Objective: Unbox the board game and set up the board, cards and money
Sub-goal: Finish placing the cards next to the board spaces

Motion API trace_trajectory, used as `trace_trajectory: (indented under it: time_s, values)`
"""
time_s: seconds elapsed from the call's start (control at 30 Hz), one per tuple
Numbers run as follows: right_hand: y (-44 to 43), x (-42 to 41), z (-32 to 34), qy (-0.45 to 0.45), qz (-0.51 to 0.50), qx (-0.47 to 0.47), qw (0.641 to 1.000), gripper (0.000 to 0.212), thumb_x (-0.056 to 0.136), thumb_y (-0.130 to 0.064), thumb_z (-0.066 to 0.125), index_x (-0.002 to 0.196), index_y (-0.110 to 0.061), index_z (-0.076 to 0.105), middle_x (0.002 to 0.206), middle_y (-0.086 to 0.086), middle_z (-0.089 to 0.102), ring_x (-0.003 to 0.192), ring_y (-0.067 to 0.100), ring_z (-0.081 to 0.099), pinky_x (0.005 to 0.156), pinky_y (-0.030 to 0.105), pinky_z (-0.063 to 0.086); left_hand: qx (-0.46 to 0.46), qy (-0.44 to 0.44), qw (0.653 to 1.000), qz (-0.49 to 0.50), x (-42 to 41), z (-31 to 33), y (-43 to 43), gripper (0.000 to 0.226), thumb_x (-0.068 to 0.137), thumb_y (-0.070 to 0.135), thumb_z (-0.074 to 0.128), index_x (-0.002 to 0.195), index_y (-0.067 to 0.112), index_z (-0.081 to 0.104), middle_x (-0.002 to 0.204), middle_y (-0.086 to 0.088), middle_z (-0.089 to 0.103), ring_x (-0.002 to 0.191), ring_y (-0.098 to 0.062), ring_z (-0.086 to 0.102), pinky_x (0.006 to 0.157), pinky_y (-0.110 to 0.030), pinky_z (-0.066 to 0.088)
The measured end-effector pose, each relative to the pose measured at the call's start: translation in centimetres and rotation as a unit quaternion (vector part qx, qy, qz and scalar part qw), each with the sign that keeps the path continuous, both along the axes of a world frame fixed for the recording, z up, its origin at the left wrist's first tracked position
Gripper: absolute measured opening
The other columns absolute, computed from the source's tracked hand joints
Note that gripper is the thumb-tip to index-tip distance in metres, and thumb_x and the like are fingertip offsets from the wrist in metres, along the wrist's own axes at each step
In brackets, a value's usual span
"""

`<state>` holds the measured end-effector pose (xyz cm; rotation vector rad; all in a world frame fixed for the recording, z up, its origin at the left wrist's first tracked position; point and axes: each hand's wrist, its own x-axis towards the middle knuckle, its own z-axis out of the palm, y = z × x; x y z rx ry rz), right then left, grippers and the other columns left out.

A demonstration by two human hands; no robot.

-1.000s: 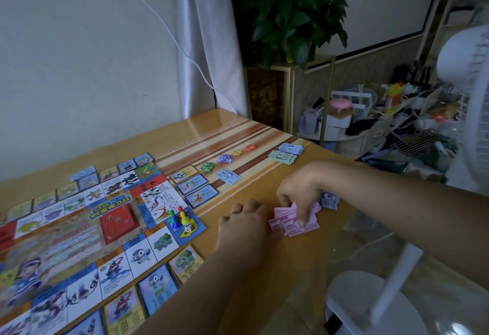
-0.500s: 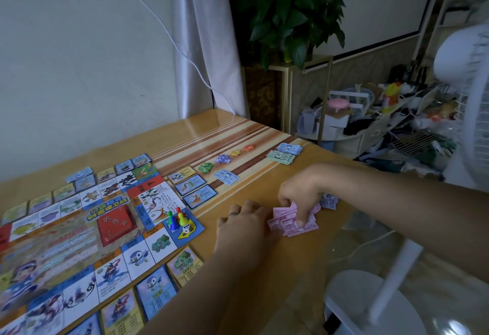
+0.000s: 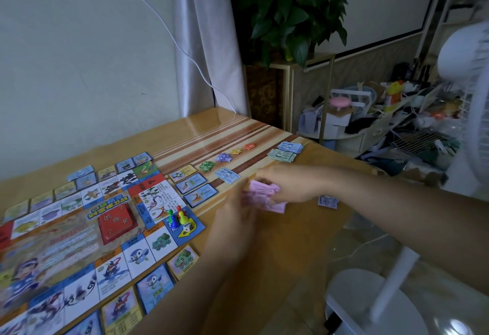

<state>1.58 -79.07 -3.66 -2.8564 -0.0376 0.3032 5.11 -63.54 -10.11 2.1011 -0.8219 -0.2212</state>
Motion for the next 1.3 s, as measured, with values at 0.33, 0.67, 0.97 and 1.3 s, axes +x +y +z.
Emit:
trace_trajectory:
  time_s: [0.33,0.67,0.97,1.3]
  values:
    - [2.0,-1.0,-4.4,-0.104,-0.105,0.135,0.98,0.048,0.092,-0.006,0.052,0.135,-0.024,0.041,0.133,-0.003,0.048,0.117,0.011,0.05,0.09,0.021,0.043,0.066,-0.022,0.997,-0.019,-0.7,-0.6,0.2,0.068,0.099,0.007,0.037,0.152,0.028,-0.001,0.148,-0.003,0.039,0.126,-0.015,0.046,0.092,-0.017,0.034]
    - [2.6,-0.7,-6.1,-0.202,-0.161,0.197,0.946,0.032,0.092,-0.004,0.052,0.121,-0.018,0.049,0.118,-0.009,0.047,0.108,0.007,0.049,0.085,0.018,0.043,0.084,-0.054,0.994,-0.039,-0.6,-1.2,-1.2,0.087,0.097,0.011,0.039,0.139,0.041,-0.03,0.156,-0.009,0.021,0.138,-0.026,0.033,0.114,-0.039,0.029]
    - [2.1,-0.9,-7.4,-0.191,-0.146,0.136,0.961,0.029,0.094,-0.006,0.048,0.121,-0.018,0.054,0.119,-0.001,0.057,0.109,0.014,0.053,0.09,0.024,0.043,0.197,-0.119,0.973,-0.014,-0.8,-1.6,-0.8,0.064,0.101,0.024,0.031,0.151,0.02,-0.009,0.159,-0.006,0.005,0.147,-0.022,0.008,0.12,-0.039,0.002]
    - [6.4,-0.8,-1.7,-0.101,-0.165,0.543,0.817,0.029,0.093,0.005,0.046,0.113,-0.005,0.064,0.099,0.012,0.067,0.083,0.014,0.06,0.072,0.024,0.045,-0.134,0.098,0.986,0.018,0.4,4.8,3.6,0.078,0.094,0.026,0.056,0.152,0.029,0.003,0.113,0.013,0.058,0.085,0.013,0.058,0.073,-0.006,0.045]
